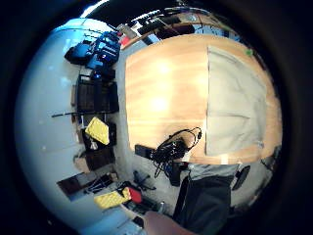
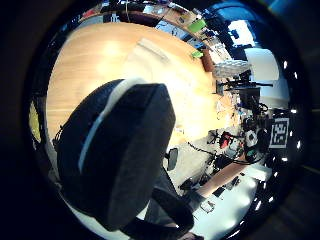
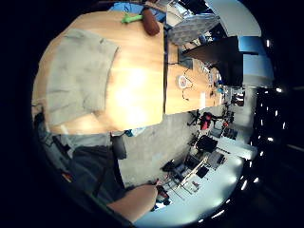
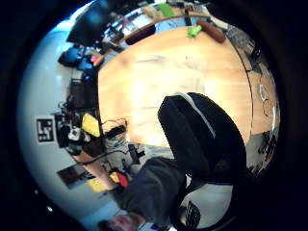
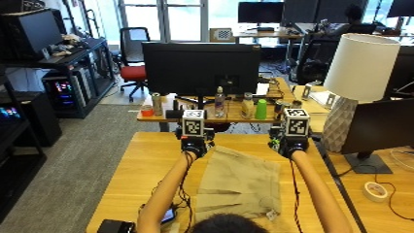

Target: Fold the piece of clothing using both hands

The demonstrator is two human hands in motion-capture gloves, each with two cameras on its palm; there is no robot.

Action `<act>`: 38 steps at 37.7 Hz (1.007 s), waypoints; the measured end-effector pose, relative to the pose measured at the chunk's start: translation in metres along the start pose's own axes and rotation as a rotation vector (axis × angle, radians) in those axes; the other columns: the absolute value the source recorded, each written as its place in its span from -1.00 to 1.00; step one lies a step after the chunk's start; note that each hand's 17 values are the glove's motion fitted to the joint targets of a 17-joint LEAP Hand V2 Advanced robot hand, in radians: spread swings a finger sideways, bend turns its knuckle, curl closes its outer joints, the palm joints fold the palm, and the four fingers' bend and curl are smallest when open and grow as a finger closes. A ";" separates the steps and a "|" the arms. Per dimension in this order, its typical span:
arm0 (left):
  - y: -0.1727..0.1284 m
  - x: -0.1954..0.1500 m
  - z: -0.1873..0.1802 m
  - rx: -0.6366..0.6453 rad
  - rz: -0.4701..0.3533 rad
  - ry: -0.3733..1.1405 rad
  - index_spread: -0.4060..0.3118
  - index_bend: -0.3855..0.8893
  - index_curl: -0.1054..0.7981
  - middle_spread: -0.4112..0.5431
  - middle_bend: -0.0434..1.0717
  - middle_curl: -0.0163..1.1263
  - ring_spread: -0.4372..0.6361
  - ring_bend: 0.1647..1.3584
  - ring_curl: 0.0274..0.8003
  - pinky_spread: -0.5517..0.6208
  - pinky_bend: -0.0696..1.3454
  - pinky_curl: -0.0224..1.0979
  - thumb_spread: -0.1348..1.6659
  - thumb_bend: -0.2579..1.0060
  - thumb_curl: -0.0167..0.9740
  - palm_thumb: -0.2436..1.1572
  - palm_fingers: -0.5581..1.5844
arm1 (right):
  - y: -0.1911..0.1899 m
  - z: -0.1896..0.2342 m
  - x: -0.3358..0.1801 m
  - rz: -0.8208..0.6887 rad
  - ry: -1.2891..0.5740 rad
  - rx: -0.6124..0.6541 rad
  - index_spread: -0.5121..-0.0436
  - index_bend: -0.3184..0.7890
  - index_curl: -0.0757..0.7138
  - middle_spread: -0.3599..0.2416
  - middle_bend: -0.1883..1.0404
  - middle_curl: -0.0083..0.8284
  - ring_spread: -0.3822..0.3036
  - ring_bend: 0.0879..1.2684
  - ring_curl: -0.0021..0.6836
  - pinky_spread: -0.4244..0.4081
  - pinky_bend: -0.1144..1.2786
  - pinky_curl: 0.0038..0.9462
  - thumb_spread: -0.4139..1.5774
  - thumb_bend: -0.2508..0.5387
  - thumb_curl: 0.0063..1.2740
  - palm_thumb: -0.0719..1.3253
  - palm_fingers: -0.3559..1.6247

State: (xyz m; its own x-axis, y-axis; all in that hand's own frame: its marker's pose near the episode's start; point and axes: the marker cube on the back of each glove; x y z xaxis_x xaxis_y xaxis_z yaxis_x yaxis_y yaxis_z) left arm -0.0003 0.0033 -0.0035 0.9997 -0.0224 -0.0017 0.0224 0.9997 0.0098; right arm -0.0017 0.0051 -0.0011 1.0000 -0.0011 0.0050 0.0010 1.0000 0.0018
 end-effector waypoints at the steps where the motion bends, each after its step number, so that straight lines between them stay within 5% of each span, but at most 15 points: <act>1: 0.001 0.000 -0.001 0.000 -0.004 -0.001 0.11 -0.14 -0.67 0.02 -0.65 -0.92 0.08 -0.59 -0.89 0.25 -0.50 -0.86 -0.39 -0.54 -0.95 -0.56 -0.24 | 0.002 0.000 0.000 -0.002 0.000 0.000 0.41 -0.05 -0.66 0.09 -0.33 -0.85 0.22 -0.72 -0.86 0.29 -0.36 -0.86 -0.15 0.15 -0.95 -0.46 -0.29; 6: 0.004 0.001 -0.005 -0.001 -0.014 -0.017 0.10 -0.14 -0.55 0.11 -0.64 -0.83 0.24 -0.47 -0.72 0.43 -0.46 -0.75 -0.06 -0.55 -0.90 -0.55 -0.29 | 0.018 -0.004 -0.004 -0.026 -0.007 -0.007 0.02 -0.09 -0.47 0.03 -0.34 -0.71 0.29 -0.70 -0.69 0.44 -0.34 -0.70 0.19 0.22 -0.91 -0.39 -0.32; 13: 0.004 0.005 -0.007 0.011 0.015 -0.037 0.10 -0.13 -0.42 0.17 -0.62 -0.76 0.35 -0.40 -0.62 0.54 -0.44 -0.66 0.20 -0.59 -0.83 -0.56 -0.32 | 0.022 -0.010 -0.006 -0.057 -0.029 -0.004 -0.22 -0.11 -0.33 -0.01 -0.35 -0.58 0.33 -0.70 -0.58 0.53 -0.35 -0.60 0.46 0.19 -0.87 -0.37 -0.34; 30: 0.015 -0.001 -0.007 0.034 0.008 -0.033 0.09 -0.15 -0.24 0.22 -0.61 -0.64 0.43 -0.31 -0.50 0.61 -0.40 -0.53 0.40 -0.62 -0.70 -0.58 -0.38 | 0.039 -0.025 0.001 -0.051 -0.043 0.035 -0.35 -0.17 -0.20 -0.01 -0.38 -0.37 0.36 -0.65 -0.40 0.59 -0.34 -0.46 0.68 0.05 -0.80 -0.34 -0.35; 38: 0.030 0.007 0.032 -0.056 0.155 -0.043 0.08 -0.15 -0.19 0.23 -0.61 -0.60 0.44 -0.29 -0.47 0.62 -0.37 -0.48 0.42 -0.61 -0.66 -0.58 -0.39 | 0.040 0.004 0.001 -0.116 -0.034 -0.012 -0.36 -0.22 -0.21 0.00 -0.40 -0.33 0.33 -0.57 -0.30 0.58 -0.24 -0.37 0.70 -0.02 -0.77 -0.31 -0.32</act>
State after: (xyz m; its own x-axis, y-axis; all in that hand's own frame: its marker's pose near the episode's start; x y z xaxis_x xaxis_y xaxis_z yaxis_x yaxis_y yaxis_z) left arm 0.0070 0.0324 0.0288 0.9903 0.1331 0.0388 -0.1312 0.9902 -0.0489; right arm -0.0005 0.0448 0.0024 0.9924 -0.1163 0.0393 0.1167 0.9931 -0.0078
